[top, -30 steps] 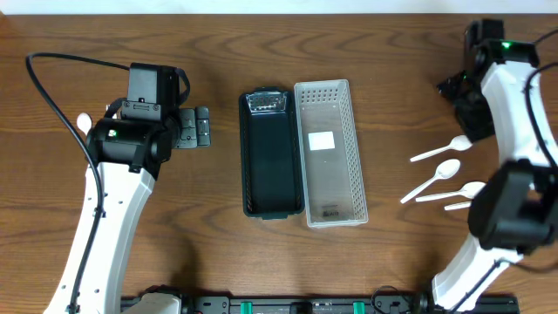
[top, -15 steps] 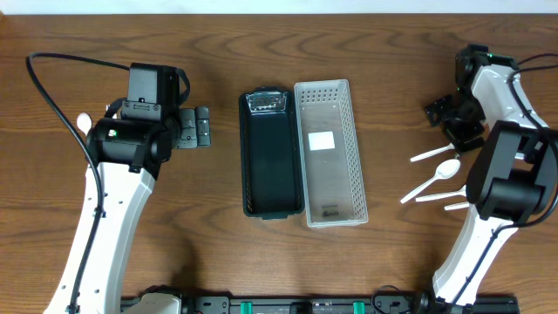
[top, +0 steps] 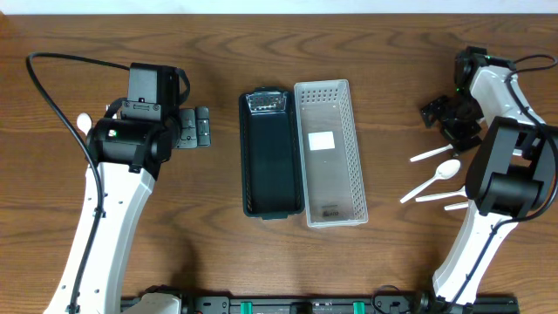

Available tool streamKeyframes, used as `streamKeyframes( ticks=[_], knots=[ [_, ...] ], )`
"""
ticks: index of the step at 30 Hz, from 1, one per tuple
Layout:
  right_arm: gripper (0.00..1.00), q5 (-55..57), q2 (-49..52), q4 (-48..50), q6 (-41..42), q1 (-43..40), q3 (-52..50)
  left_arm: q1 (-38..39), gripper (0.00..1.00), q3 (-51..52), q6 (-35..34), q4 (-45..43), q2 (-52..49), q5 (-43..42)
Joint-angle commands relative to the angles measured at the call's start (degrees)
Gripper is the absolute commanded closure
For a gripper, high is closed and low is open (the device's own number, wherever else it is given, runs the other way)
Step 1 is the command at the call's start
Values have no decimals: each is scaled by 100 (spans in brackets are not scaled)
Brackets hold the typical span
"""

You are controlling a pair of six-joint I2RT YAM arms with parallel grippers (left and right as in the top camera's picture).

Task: Pack container
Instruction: 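Grasp a white spoon with the right gripper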

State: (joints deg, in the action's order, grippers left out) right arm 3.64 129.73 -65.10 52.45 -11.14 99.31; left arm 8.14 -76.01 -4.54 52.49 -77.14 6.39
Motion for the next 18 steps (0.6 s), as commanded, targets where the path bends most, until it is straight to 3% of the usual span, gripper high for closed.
streamKeyframes(
  ticks=[1,14,18],
  knots=[
    [4,-98,511,22,-138,-9,-140,-20,2,-98,-72,15,0,9],
    [25,-114,540,332,-133,-9,-623,-20,2,-98,-72,17,0,9],
    [25,-114,540,444,-133,-7,-798,-20,2,-98,-70,17,0,9]
  ],
)
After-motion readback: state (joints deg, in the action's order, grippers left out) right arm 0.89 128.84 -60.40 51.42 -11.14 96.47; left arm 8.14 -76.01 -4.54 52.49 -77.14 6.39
